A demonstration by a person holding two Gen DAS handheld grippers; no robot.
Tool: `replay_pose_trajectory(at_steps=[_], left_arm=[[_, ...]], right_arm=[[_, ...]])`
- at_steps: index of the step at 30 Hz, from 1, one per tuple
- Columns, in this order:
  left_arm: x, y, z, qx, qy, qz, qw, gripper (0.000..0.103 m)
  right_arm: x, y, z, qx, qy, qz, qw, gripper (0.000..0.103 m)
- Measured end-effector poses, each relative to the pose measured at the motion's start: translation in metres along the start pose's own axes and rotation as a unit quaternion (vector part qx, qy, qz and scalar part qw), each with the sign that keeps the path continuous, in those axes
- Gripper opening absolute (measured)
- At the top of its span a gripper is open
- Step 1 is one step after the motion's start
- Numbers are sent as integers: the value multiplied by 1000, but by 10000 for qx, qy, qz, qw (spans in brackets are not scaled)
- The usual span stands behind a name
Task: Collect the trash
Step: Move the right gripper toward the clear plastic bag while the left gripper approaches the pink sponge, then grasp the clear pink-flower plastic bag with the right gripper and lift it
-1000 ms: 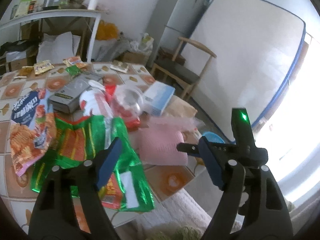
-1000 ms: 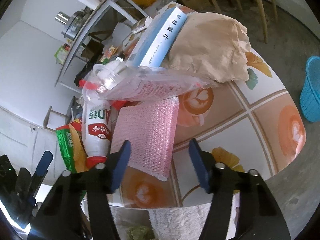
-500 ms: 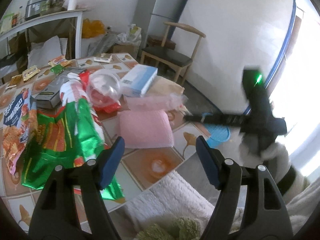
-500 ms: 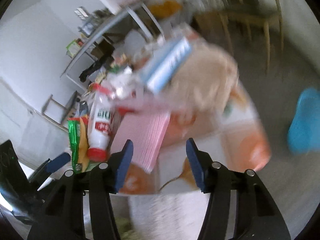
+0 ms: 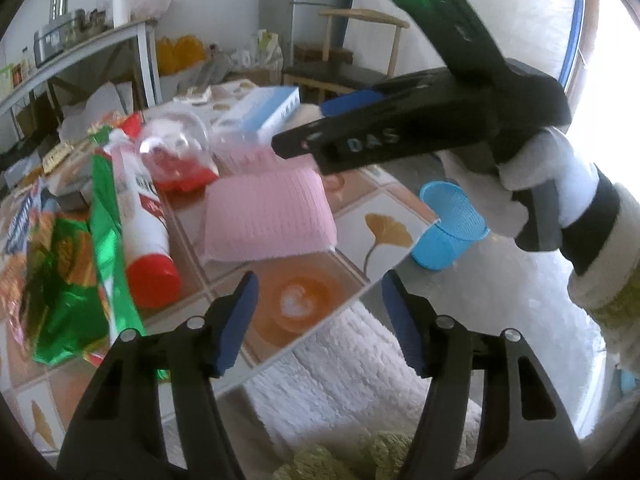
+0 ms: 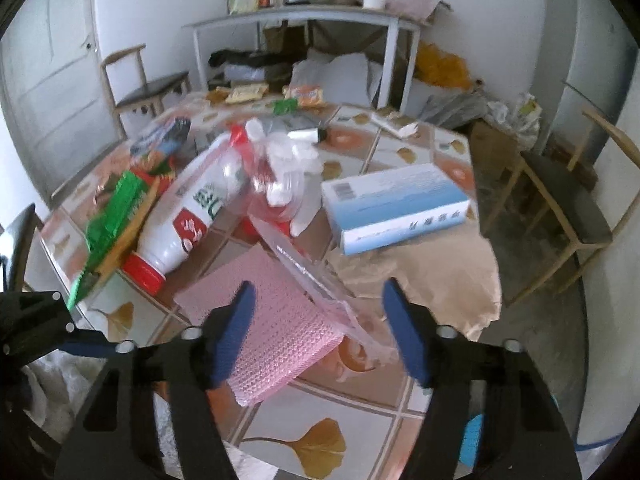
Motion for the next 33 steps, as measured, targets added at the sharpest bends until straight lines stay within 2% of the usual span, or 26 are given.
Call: replay_pose_trajectory(at_steps=[4,8,15,22,27,30,33], left_arm=[[-3,-7,7,96,-136,-124,9998,57],[-3,-13,15,208,-265,-248,9991,48],[4,-19,11,246,-280,-478,9982,48],[8,-19,7,229,-275,-562,9978,48],[15,-20,5,237,-275,-746,9966,49],[21,-21,6,287,-264,-886,9953,55],[24,-24,11,349,-259,-986,9942,59]], right_arm=[[2,-8,12,234,239,104,9994,45],[3,-15,23,459,565,381,9966,32],[8,-24,31,774,816,675,9914,22],[14,-39,21,936,1122,1238,9815,18],[15,-47,12,965,1427,1703,9702,17],[11,-46,7,851,1415,1872,9683,17],[8,-49,13,952,1462,2071,9626,17]])
Point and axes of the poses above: each gripper's, at about its wrist camera, not at the fingertips, and z roughly the way its jaws point, x to its left, y to its top, the point moved 10 cm from there along z, roughly the way its jaws point, and after that the axes turned 10 degrees about z, right-handed, at the moved point
